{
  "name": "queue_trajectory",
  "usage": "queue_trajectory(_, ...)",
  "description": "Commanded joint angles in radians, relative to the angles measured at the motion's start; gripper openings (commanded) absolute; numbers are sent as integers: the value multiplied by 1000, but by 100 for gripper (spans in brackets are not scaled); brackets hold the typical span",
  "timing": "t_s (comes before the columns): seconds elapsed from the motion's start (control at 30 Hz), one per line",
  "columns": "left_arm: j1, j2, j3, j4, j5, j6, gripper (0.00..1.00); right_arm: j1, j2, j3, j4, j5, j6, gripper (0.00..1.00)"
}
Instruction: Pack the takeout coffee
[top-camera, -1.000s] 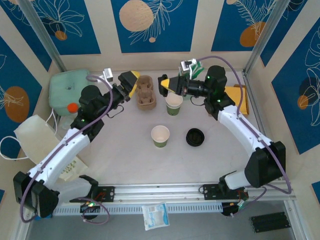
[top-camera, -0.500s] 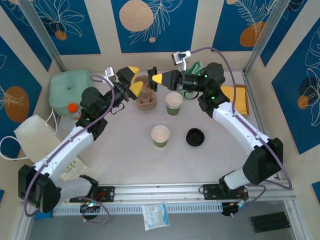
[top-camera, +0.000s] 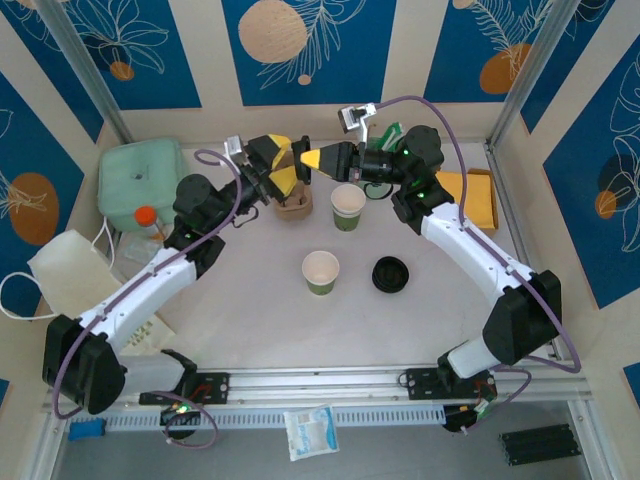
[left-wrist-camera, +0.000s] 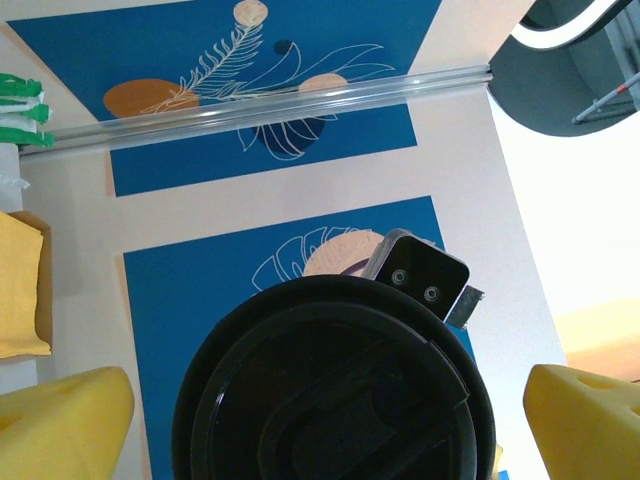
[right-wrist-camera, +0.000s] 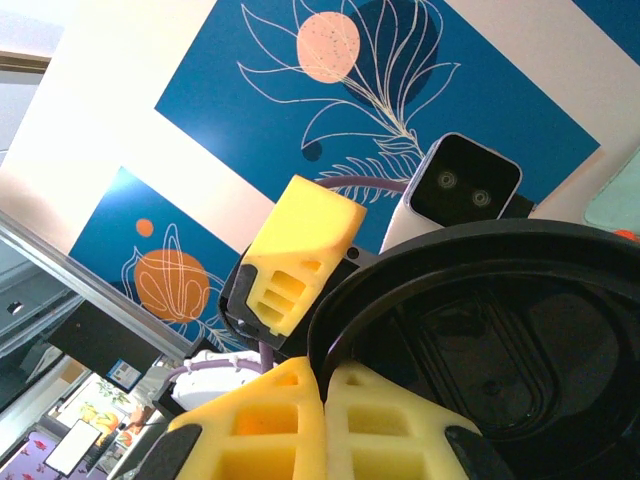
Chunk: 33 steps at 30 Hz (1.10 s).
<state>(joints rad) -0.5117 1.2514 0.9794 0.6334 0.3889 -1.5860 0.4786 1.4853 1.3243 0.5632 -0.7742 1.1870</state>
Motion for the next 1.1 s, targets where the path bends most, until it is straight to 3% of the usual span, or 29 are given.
queue_trajectory(0.0,-13,6,9,62,13,-9,100,5,7,3,24,3,8,0)
queue_trajectory(0.67,-32,32,7,94,8,-23,90,4,25,-13,18,-2,7,0)
queue_trajectory(1.07,-36,36,-7,118,-8,-34,79,0,24,-26,14,-2,8,0)
